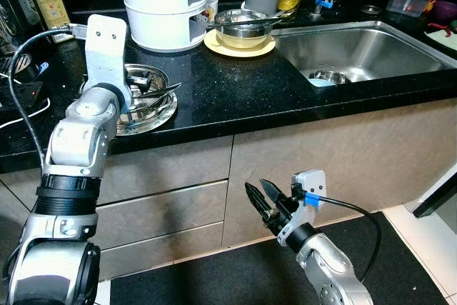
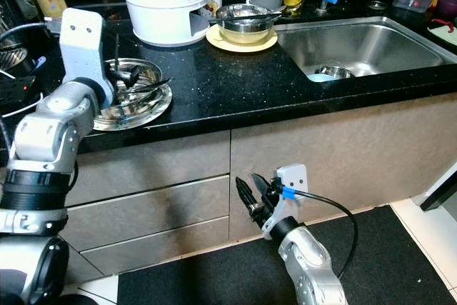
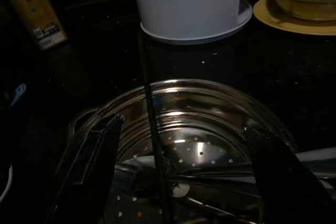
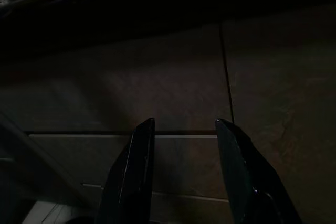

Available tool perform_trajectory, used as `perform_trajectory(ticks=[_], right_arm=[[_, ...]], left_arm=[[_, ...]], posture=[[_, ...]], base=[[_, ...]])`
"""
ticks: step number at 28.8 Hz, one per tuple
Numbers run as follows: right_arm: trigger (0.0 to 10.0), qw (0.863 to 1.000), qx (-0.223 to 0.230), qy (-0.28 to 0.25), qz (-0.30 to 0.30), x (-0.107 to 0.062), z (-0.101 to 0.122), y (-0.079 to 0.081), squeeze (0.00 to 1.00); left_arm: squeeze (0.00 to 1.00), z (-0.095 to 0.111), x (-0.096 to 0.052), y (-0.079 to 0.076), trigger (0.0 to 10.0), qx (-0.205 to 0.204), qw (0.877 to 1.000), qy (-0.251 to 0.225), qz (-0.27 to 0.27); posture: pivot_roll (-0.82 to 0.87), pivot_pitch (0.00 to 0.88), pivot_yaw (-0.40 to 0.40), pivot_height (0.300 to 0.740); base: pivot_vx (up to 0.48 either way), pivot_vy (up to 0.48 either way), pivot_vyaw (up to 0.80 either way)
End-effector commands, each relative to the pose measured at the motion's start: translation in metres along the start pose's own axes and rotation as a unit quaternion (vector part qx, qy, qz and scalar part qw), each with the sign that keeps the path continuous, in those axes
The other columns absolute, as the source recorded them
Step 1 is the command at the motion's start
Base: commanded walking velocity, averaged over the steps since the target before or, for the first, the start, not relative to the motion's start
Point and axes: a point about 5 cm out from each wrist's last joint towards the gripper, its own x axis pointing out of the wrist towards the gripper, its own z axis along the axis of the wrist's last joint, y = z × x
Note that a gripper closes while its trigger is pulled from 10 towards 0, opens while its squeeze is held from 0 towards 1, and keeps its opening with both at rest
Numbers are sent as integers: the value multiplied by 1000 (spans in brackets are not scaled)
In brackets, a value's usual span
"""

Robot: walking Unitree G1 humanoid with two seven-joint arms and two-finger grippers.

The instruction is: Kitchen organization

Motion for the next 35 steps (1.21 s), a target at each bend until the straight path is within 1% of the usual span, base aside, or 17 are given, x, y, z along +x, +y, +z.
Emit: perform_trajectory(ticks=[1,3,7,28,32,35], right_arm=[[10000,1000,-2,18,9,-2,-6,3,0],[10000,1000,-3,19,10,-2,-6,3,0],[10000,1000,-4,22,11,-2,-7,3,0],[10000,999,-1,33,10,-7,-12,4,0],[10000,999,0,34,9,-7,-13,4,0],[10000,999,1,35,9,-8,-13,4,0]], left_arm=[[0,0,3,2,10000,-24,1000,14,3],[0,1,4,2,10000,-30,999,16,3],[0,0,4,3,10000,-41,999,20,1],[0,2,2,-3,10000,-43,999,21,-14],[0,4,2,-4,10000,-44,999,15,-18],[0,11,0,-7,10000,-41,999,-5,-24]], posture=[[-31,119,3,740],[-31,119,3,740],[-32,108,1,740],[-35,112,9,740],[-35,113,8,740],[-35,115,7,740]], base=[[0,0,0],[0,0,0],[271,0,0],[368,0,0],[313,0,0],[0,0,0]])
